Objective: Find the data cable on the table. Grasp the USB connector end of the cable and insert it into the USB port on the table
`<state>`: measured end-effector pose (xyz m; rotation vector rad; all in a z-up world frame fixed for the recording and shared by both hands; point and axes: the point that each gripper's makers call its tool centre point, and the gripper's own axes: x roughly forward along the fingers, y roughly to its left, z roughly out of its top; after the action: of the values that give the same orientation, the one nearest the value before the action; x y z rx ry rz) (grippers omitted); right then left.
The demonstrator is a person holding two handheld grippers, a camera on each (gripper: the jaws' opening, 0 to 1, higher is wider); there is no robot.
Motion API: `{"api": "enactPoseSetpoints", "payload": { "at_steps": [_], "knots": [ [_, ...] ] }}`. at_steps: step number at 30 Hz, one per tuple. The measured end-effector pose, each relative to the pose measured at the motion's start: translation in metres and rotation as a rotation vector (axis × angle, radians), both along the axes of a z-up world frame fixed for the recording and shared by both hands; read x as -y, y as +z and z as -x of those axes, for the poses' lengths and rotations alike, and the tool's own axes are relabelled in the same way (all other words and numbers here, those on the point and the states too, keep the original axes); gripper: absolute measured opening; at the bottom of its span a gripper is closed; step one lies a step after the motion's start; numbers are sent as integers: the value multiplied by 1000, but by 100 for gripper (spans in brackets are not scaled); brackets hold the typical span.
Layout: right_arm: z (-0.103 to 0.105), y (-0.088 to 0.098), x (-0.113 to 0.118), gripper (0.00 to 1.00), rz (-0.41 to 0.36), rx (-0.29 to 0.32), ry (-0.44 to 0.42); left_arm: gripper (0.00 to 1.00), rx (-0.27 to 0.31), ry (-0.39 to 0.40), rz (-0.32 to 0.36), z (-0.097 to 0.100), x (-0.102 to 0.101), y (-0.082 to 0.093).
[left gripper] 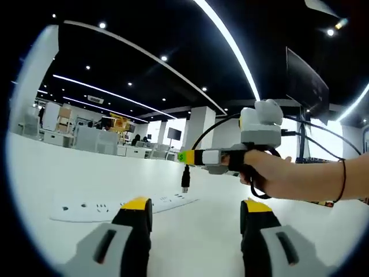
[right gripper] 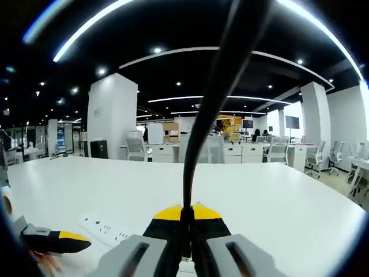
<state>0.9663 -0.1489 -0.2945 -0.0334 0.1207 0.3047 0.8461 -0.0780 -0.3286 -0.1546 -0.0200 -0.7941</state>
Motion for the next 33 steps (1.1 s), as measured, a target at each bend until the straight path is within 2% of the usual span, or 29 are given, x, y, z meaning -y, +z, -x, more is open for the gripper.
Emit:
{"api": "enactPoseSetpoints", "payload": {
  "at_steps": [3,6,17,33],
  "knots": [
    [-4,-2,1,5,-3,-1,25,65,1,-10,-17,-3,2,-2],
    [-7,-4,2,5,33,1,39,66,-4,-17,-36,-4,3,-5],
    [-18,-10,5,5,-9,8,63,67,-15,6,-7,-10,-1,-3],
    [-21,-18,4,5,20,11,89,68,-23,18,6,-14,-4,-1]
  ]
}}
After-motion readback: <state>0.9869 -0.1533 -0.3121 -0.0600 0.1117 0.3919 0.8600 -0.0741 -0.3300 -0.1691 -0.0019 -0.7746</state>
